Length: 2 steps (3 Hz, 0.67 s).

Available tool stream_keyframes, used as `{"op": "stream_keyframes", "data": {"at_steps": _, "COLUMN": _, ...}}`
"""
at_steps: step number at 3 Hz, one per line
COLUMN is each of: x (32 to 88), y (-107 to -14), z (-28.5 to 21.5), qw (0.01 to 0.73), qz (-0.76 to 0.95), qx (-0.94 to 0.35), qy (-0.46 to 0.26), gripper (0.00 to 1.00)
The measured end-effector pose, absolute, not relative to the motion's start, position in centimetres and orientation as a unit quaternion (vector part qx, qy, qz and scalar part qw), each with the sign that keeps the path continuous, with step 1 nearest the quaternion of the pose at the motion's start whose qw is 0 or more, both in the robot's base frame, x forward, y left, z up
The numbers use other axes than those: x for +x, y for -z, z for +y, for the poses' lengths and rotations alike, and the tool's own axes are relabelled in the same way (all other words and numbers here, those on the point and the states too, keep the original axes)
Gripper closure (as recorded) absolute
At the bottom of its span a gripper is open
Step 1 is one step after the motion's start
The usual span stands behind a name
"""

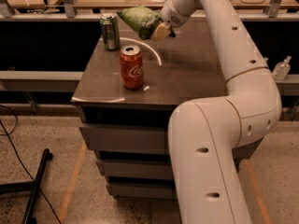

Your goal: Move green jalapeno chip bag near green can

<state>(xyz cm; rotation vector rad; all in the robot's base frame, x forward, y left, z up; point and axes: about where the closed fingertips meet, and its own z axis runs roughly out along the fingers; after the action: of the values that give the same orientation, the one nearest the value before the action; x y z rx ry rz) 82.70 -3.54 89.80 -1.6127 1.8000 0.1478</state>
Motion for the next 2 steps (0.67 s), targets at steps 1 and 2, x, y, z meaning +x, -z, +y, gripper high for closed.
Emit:
{"op": "stream_keyframes", "data": {"at_steps": 1, "x": 82.83, "y": -89.42, "z": -3.26, "qw": 0.351, "qz": 0.696, "qx": -0.624, "qy": -0.059, "gripper": 0.28}}
{"op": "stream_keyframes", "data": {"at_steps": 2, "x": 83.03, "y": -88.79, "z": -2.82, "qw": 0.349, "qz": 0.696, "qx": -0.625, "qy": -0.062, "gripper": 0.00}}
